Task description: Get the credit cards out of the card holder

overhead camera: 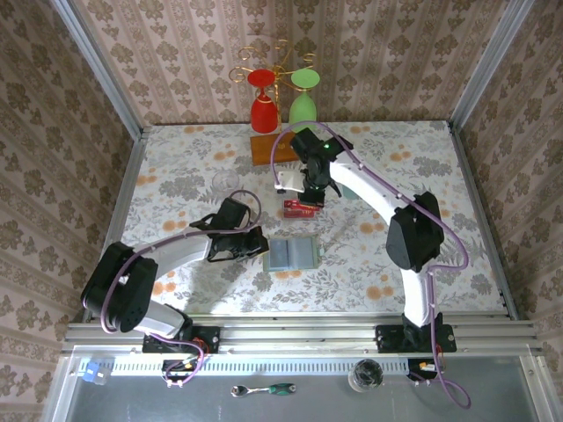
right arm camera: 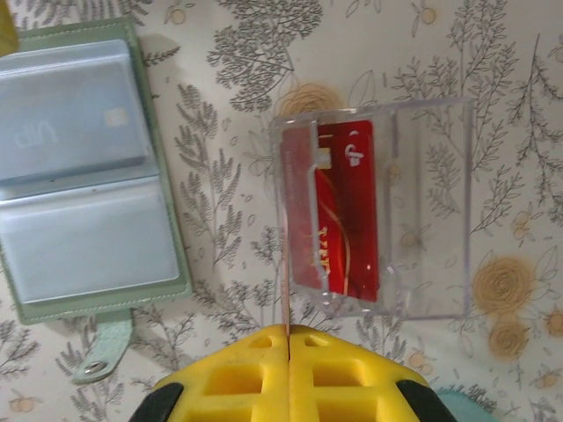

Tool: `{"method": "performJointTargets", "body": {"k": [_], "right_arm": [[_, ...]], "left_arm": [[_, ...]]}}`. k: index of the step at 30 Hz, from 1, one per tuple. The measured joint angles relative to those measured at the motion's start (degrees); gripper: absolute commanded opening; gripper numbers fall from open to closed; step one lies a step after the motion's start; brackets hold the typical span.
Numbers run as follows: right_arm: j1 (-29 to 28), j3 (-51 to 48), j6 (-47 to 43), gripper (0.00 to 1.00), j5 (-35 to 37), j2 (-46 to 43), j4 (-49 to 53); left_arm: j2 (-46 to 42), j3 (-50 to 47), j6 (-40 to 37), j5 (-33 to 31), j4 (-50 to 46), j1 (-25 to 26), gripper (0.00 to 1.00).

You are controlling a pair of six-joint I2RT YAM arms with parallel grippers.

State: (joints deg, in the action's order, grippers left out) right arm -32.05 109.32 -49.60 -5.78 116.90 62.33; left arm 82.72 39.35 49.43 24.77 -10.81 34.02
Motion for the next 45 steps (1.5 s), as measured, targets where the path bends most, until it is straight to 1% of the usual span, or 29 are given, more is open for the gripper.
{"method": "performJointTargets", "body": {"k": [7,14,26,30,33,39,45], "right_arm": [[1.2,7.5,-1.5,0.00,-0.3,6.9,2.4],[1.7,11.8,-2.3,0.00,-0.6,10.7,3.8],[1.7,12.6,-2.8,0.00,-1.4,12.5,3.9],[1.7,12.6,-2.6,0.14,-1.3,12.6,3.9],[1.7,12.6,-2.3,0.20,-1.2,12.6,3.7],[1.7,11.0,-1.0,0.21,-0.4,12.1,1.3],[1.7,1.9,2.8,0.22,-0.2,6.8,-4.7]], "left_arm": [[-2.2,-0.3,0.0,-0.7,-1.2,0.0,0.04],[-4.5,-1.7,0.0,-1.1,-2.2,0.0,0.04],[-6.1,-2.8,0.0,-2.1,-3.8,0.0,0.04],[-6.3,-2.8,0.0,-2.1,-3.8,0.0,0.04],[-6.3,-2.8,0.0,-2.1,-3.8,0.0,0.05],[-6.2,-2.8,0.0,-2.1,-3.8,0.0,0.04],[-5.2,-2.7,0.0,-2.1,-3.4,0.0,0.04]]}}
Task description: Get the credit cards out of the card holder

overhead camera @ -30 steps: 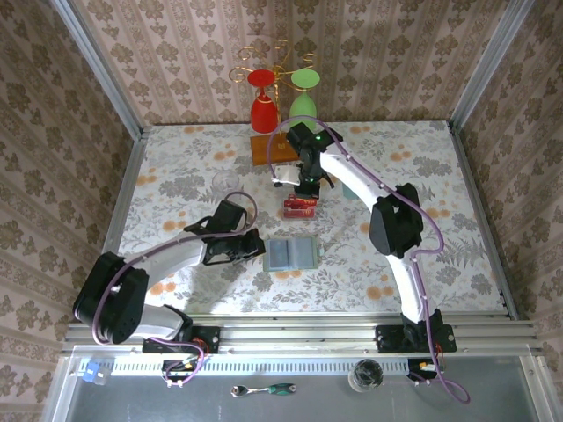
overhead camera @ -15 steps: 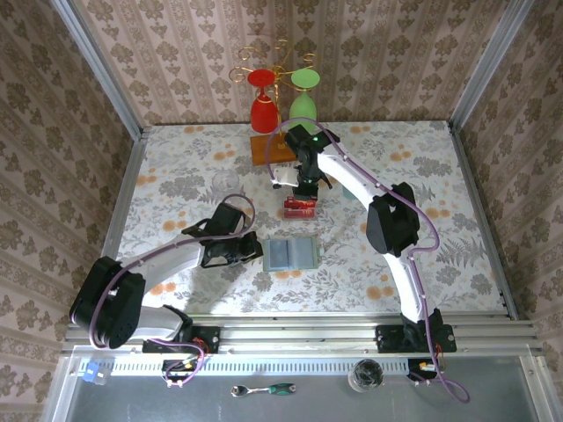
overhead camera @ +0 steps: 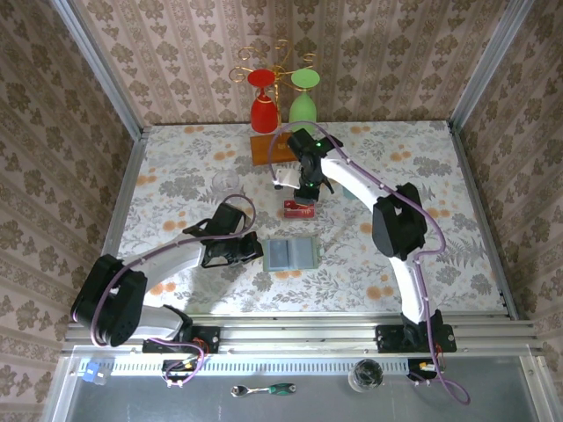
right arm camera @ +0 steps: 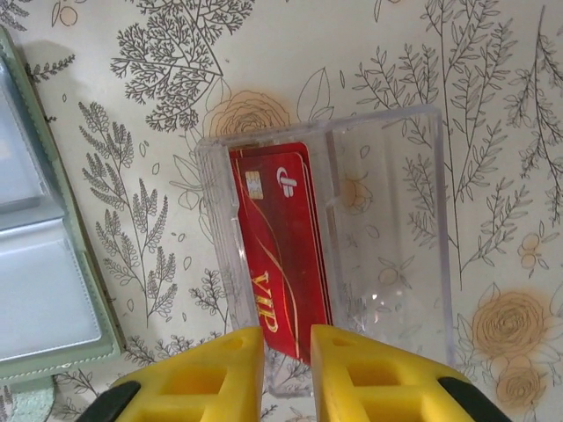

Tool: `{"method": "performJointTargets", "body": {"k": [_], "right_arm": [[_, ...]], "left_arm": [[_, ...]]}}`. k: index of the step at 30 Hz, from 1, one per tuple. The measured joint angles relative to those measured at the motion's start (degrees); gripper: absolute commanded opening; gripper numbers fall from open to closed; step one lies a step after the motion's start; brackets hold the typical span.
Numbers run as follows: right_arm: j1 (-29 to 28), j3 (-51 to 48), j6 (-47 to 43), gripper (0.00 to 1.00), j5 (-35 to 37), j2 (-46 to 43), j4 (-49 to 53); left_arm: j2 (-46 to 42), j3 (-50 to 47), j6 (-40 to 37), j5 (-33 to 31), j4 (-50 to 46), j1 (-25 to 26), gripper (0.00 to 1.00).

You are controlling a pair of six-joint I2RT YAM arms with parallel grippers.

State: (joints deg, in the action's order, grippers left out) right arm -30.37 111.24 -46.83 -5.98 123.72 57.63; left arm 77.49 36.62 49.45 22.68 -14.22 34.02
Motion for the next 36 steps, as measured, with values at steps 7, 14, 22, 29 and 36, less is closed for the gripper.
{"method": "performJointTargets", "body": {"k": [7,14,22,29,36], "right_arm": [[-1.2,-15.1,10.6,0.23,-0.7,-11.6,-11.6],[-4.3,-24.7,24.4,0.24,-0.9,-17.2,-20.3],[-7.2,-35.6,44.0,0.26,-0.7,-21.4,-29.1],[-7.4,-43.2,62.7,0.25,-0.8,-25.8,-36.9],[-8.3,-48.0,74.1,0.25,-3.3,-29.1,-41.0]], "left_arm": [[0.3,0.0,0.0,0.0,1.5,0.0,0.03],[1.2,0.0,0.0,0.0,3.2,0.0,0.02],[2.0,-0.1,0.0,-0.1,4.4,0.0,0.02],[2.0,-0.5,0.0,-0.3,5.7,-0.4,0.01],[2.1,-1.8,0.0,-0.5,7.0,-0.4,0.00]]}}
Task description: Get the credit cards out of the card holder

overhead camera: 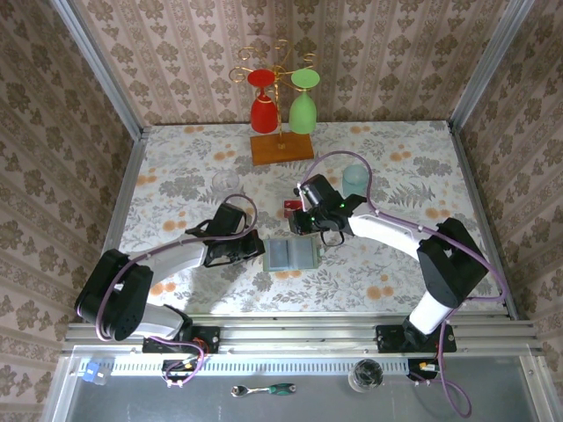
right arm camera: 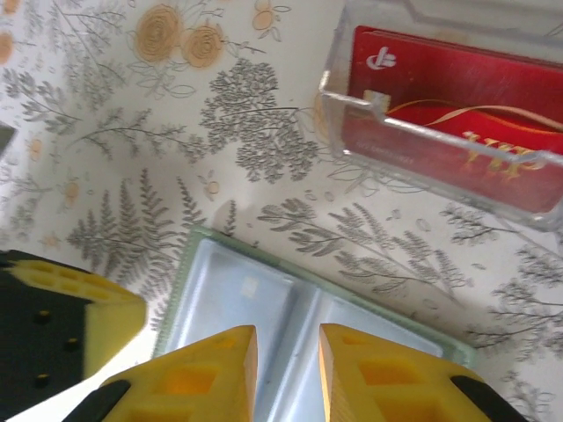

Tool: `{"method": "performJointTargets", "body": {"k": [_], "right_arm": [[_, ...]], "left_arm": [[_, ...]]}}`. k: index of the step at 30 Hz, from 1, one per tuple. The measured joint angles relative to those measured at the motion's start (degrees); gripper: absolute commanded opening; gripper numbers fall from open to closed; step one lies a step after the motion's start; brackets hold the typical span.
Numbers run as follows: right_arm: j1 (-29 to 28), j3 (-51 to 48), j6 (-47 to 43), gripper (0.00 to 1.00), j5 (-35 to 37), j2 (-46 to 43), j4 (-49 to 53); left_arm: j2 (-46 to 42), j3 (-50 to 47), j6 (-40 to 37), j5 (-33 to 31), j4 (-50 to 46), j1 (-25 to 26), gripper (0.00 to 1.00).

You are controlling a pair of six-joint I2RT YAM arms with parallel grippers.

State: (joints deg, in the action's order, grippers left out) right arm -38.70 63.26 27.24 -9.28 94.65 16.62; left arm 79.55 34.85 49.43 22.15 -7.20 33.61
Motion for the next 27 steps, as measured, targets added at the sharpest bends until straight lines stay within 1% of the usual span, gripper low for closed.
{"method": "performJointTargets", "body": {"k": [6,12,27], "right_arm": [[-1.2,0.0,5.7,0.26,-3.8,0.0,-0.2],[-2.1,-0.5,8.8,0.26,-6.7,0.2,-0.3],[-3.6,-2.6,11.0,0.27,-7.1,1.1,-0.9]], "left_arm": [[0.1,-0.3,0.0,0.0,0.3,0.0,0.00],[1.3,-0.4,0.0,0.6,1.7,0.0,0.00],[3.7,-0.9,0.0,1.1,3.0,0.0,0.00]]}}
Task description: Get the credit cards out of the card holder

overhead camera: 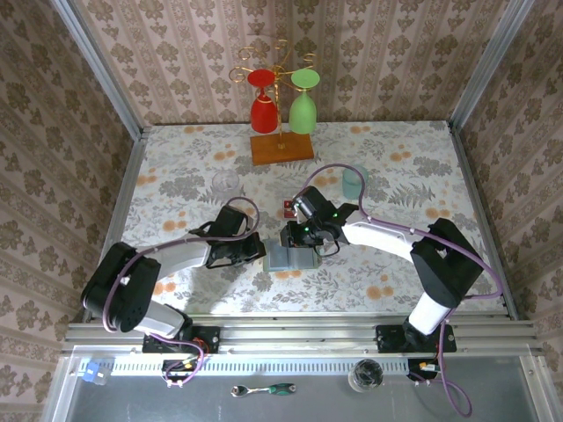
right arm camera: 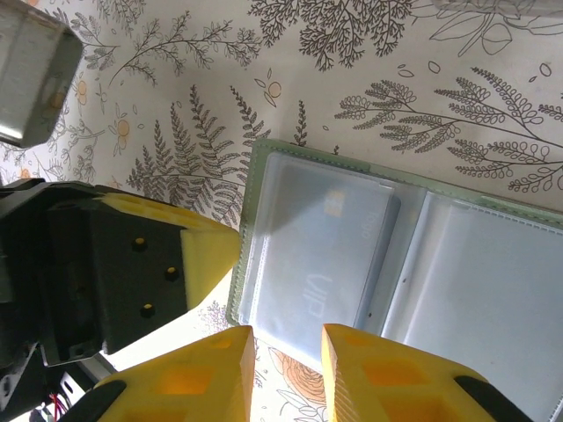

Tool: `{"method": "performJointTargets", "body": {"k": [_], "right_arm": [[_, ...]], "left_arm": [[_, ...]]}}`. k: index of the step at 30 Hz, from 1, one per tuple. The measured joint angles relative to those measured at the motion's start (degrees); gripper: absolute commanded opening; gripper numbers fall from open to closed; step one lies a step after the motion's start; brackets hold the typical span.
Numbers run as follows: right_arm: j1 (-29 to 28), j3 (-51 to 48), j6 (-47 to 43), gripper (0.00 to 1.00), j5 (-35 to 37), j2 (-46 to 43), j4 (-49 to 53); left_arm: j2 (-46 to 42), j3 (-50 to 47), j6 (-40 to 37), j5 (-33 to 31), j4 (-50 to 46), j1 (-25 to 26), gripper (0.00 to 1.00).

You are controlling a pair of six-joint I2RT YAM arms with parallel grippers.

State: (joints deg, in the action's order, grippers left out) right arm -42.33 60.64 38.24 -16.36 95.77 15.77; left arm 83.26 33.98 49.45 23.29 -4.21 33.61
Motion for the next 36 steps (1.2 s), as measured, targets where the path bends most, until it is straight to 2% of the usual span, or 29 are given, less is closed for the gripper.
{"method": "performJointTargets", "body": {"k": [13,23,30,36], "right_arm": [[-0.8,0.0,2.8,0.29,0.0,2.3,-1.1],[-1.2,0.0,7.0,0.24,0.0,2.8,-3.1],[-1.4,0.0,9.0,0.27,-1.1,4.5,-3.9],[-1.4,0.0,10.1,0.35,-2.5,7.2,-4.7]], "left_arm": [[0.8,-0.6,0.0,0.0,0.4,0.0,0.00],[1.3,-0.6,0.0,0.0,0.5,0.0,0.00],[1.3,-0.6,0.0,0.0,0.5,0.0,0.00],[1.3,-0.6,0.0,0.0,0.4,-0.3,0.00]]}}
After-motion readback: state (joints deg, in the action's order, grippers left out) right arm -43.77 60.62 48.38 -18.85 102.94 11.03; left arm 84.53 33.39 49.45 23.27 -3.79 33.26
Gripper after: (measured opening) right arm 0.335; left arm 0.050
